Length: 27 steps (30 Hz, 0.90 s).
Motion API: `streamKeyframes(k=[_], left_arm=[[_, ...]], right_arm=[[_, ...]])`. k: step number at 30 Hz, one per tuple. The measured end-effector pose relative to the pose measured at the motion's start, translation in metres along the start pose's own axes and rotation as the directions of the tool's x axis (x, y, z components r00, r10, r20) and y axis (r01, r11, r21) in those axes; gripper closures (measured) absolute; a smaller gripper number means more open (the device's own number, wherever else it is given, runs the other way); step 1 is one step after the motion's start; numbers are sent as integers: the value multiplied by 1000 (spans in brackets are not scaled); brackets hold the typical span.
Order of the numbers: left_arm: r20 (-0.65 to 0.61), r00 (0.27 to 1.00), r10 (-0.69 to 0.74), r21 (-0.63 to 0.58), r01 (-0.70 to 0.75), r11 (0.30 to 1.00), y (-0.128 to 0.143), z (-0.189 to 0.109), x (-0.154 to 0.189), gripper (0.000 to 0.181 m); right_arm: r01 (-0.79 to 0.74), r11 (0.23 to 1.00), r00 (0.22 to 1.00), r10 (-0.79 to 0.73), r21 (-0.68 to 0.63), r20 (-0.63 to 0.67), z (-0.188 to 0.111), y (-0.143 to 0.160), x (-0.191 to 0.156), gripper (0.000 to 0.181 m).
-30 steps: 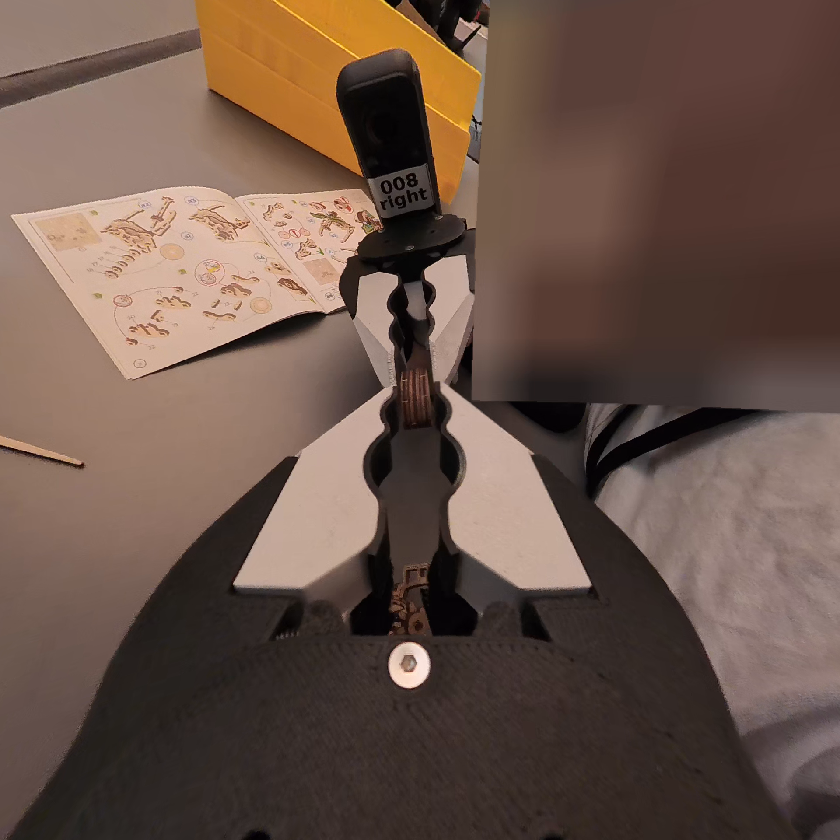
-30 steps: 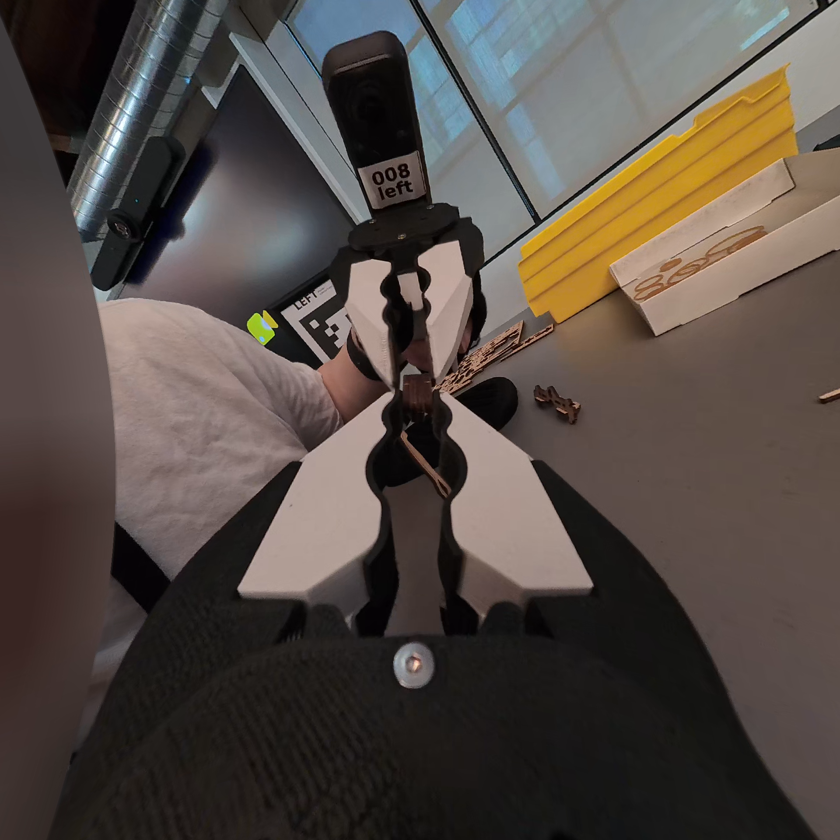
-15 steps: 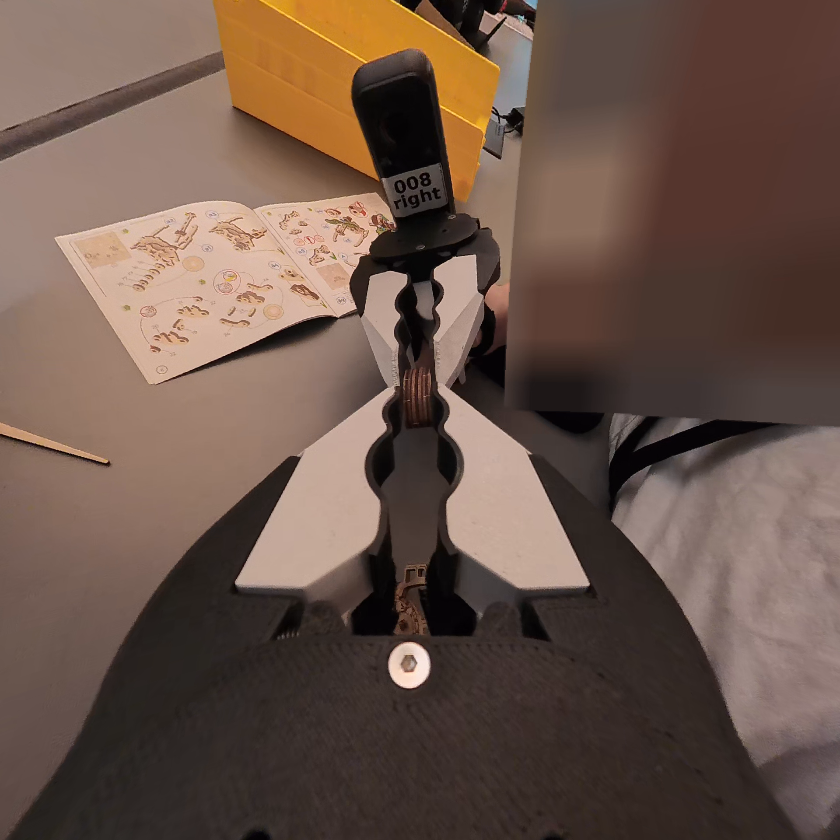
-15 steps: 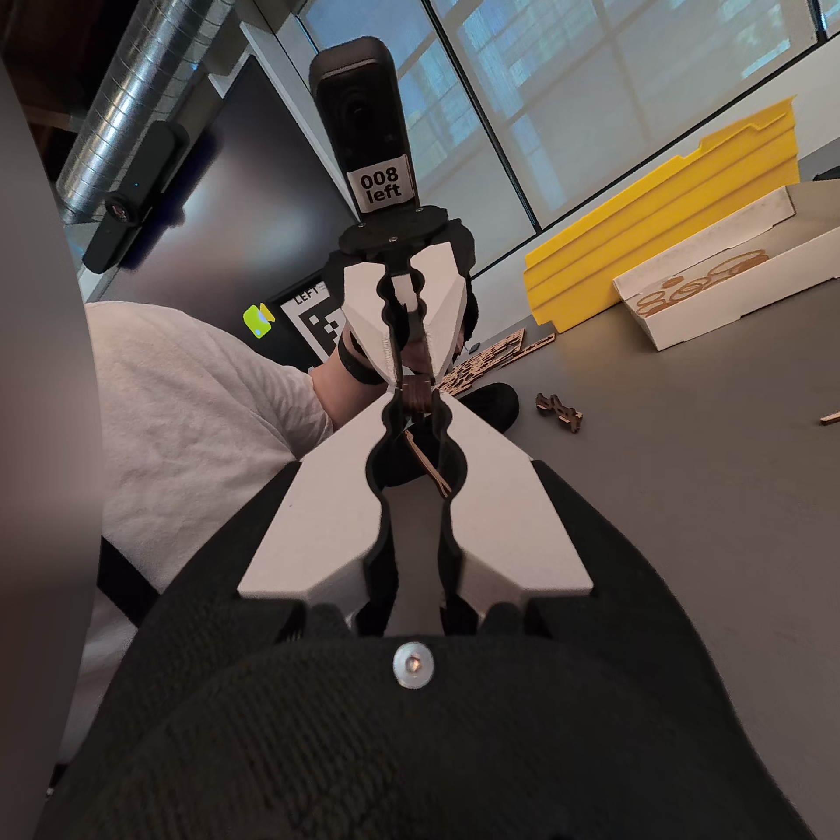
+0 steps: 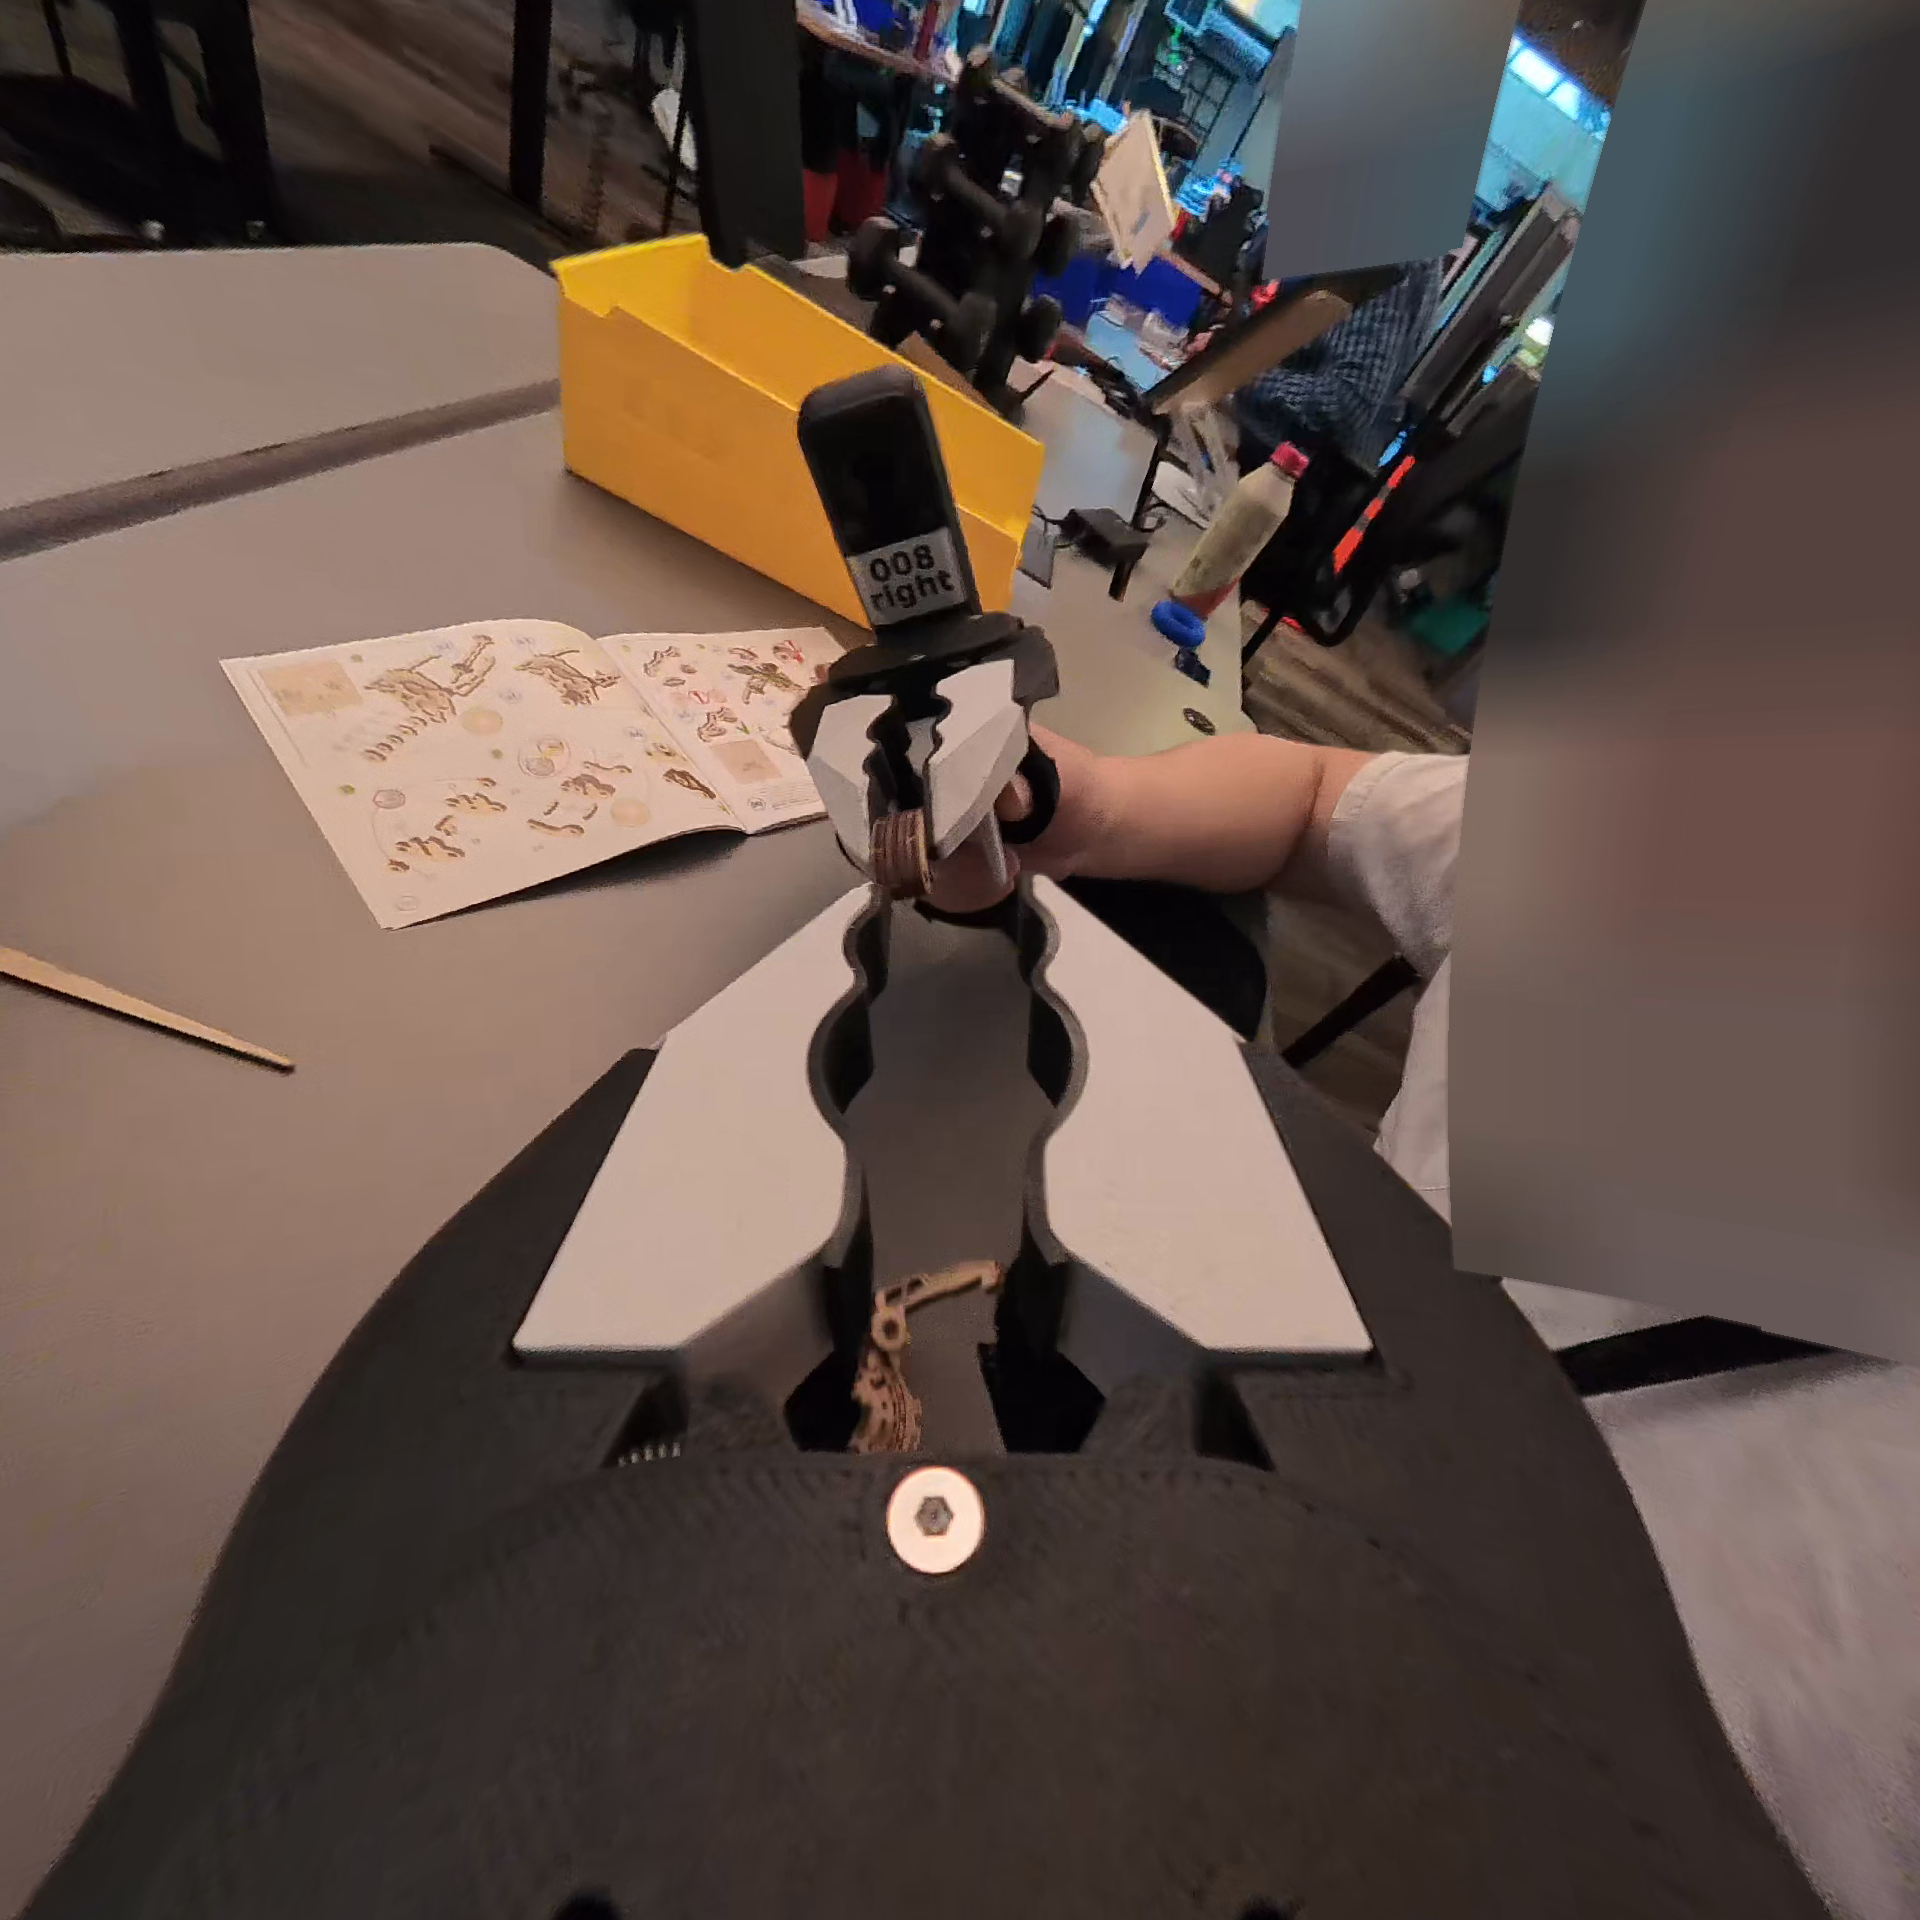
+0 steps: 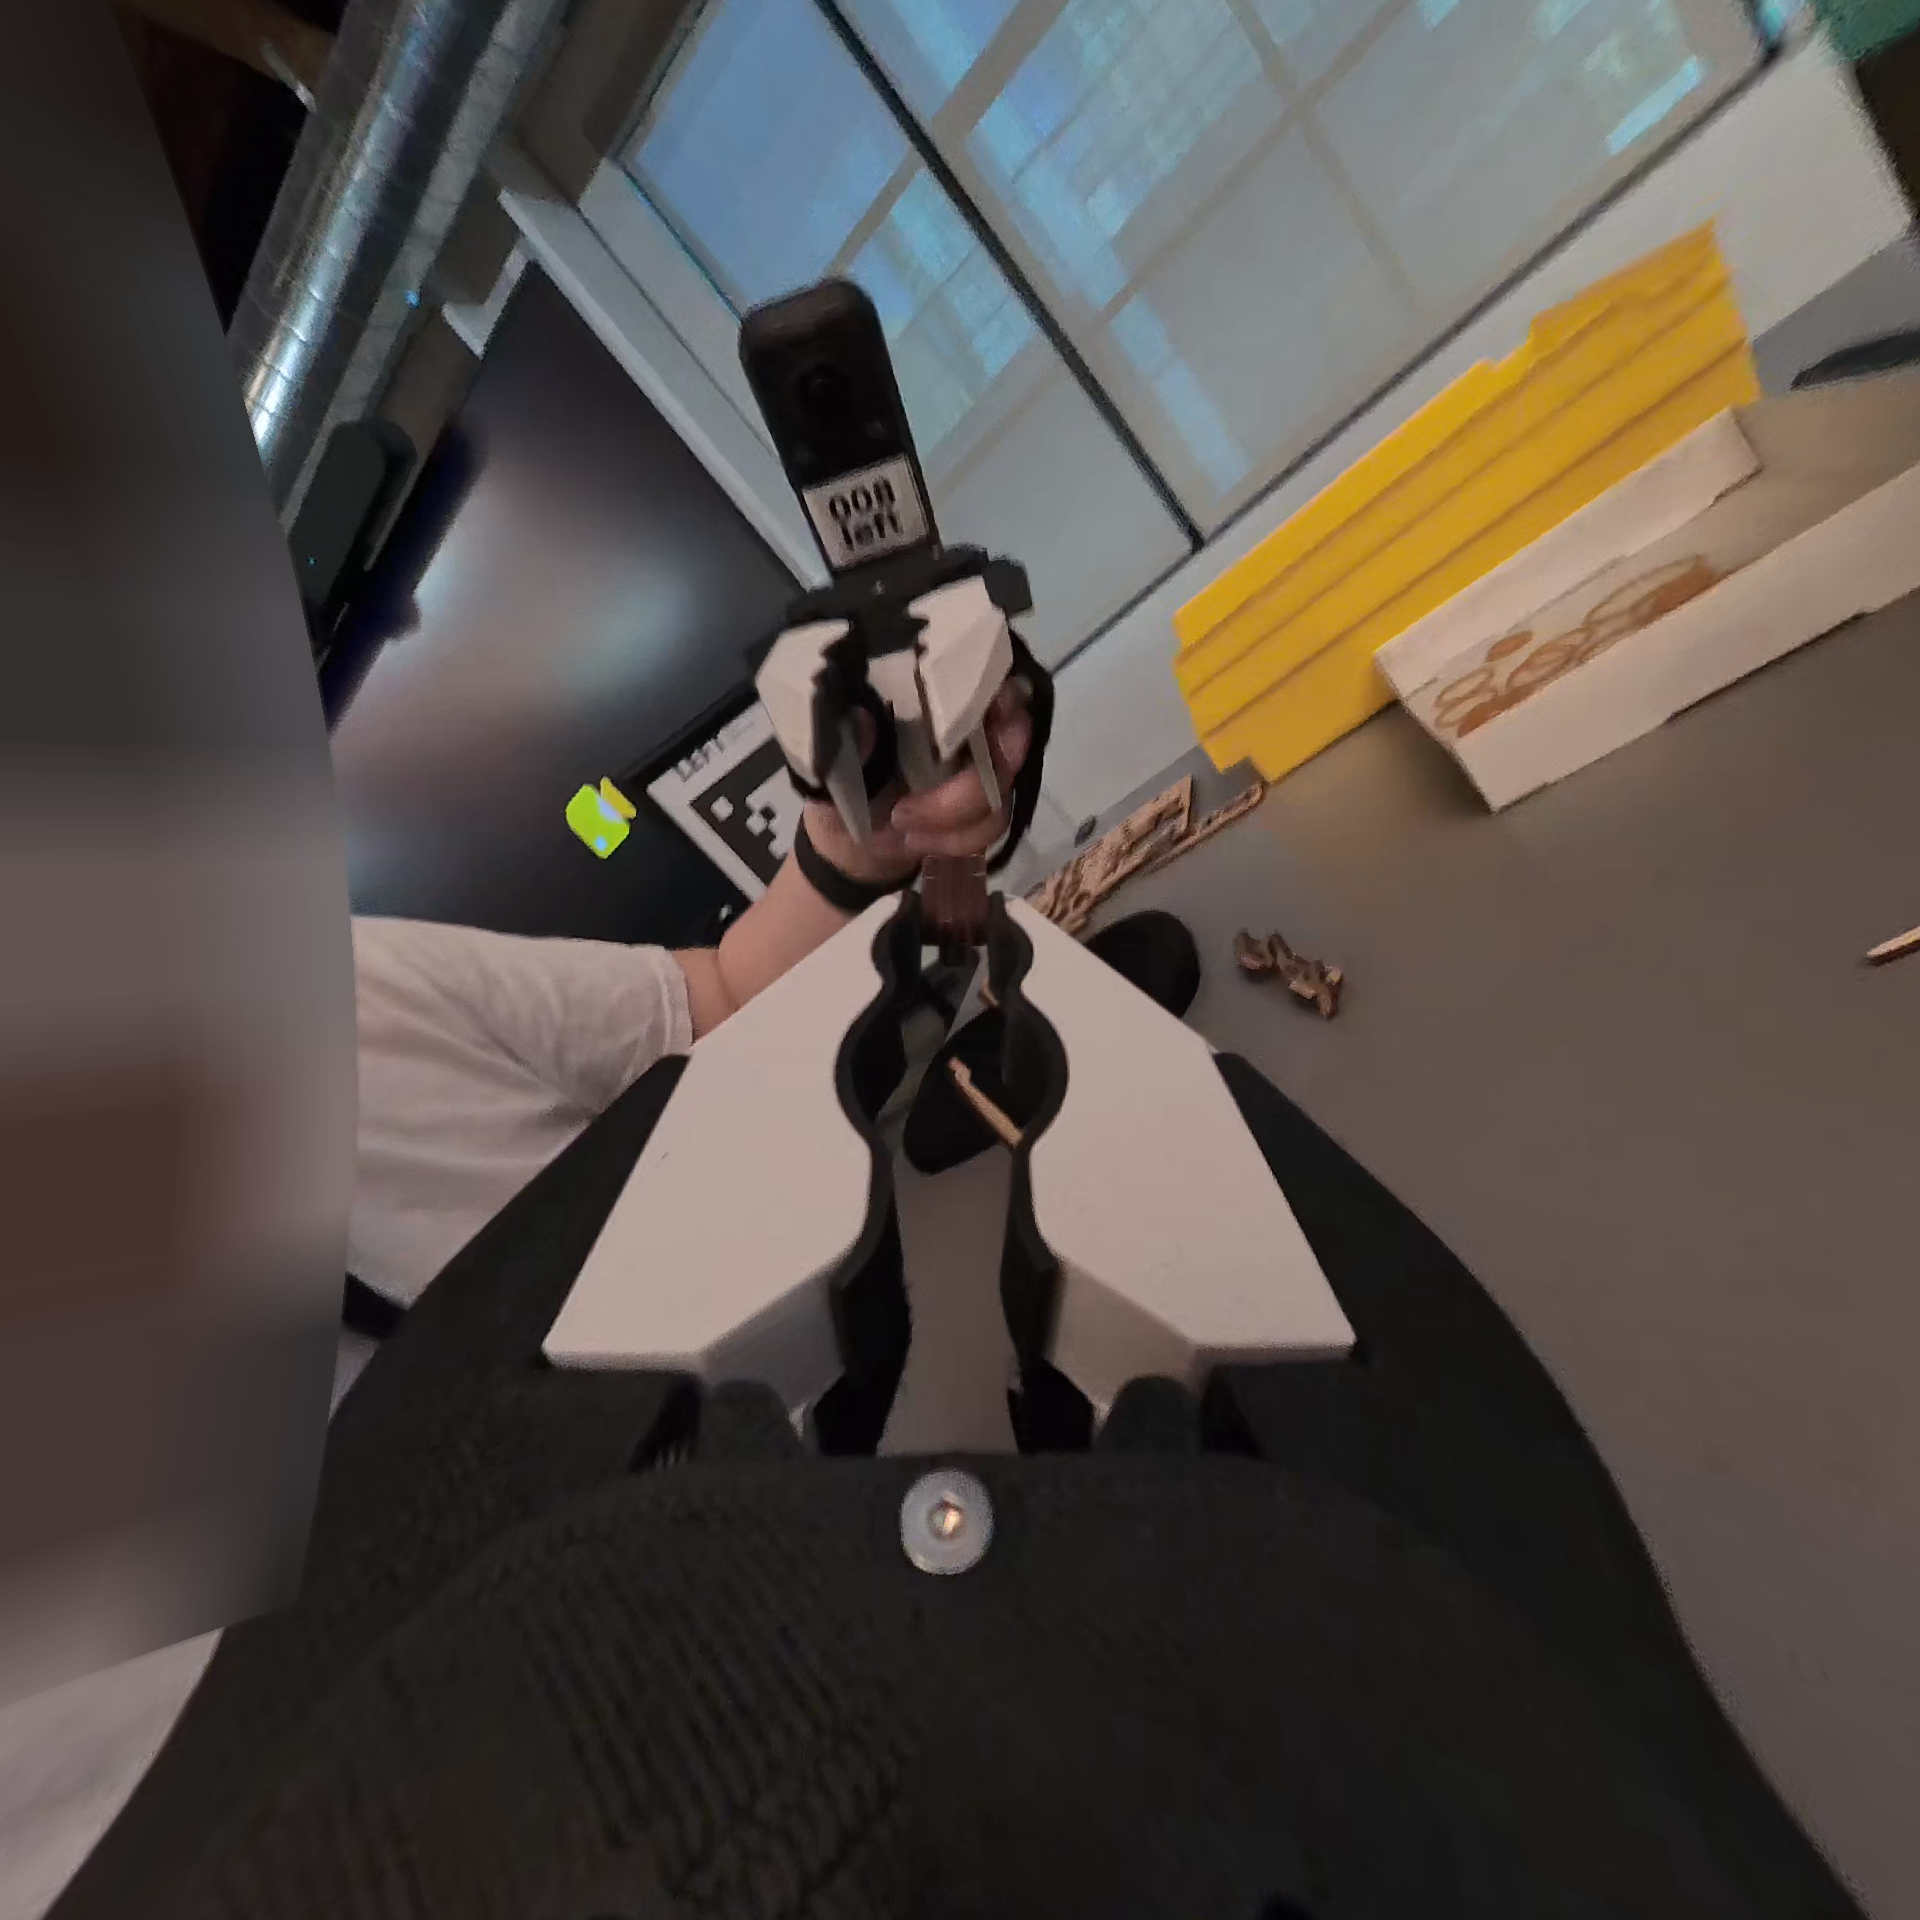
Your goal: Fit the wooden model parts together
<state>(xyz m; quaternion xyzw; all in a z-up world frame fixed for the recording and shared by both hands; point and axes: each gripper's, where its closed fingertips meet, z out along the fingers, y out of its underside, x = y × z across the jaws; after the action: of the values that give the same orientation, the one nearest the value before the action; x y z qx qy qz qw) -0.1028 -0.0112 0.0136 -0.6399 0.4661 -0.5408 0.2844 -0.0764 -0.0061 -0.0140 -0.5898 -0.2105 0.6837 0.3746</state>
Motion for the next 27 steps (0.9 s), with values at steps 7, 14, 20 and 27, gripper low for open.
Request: streamKeyframes(k=[7,14,20,27], left_arm=[[-21,978,207,-174,-208,963,16,-17,-5,159],[-80,997,19,-143,-30,989,25,-16,-24,166],[-153,987,-46,-45,39,998,34,-19,-30,169],[-173,978,-119,9,122,992,53,-15,-39,171]], right_arm=[[-191,976,980,183,-103,-80,41,22,4,171],[-90,993,991,82,-80,-104,58,11,14,171],[-38,997,994,31,-63,-104,63,6,20,171],[-68,989,994,56,-129,-99,58,27,35,171]])
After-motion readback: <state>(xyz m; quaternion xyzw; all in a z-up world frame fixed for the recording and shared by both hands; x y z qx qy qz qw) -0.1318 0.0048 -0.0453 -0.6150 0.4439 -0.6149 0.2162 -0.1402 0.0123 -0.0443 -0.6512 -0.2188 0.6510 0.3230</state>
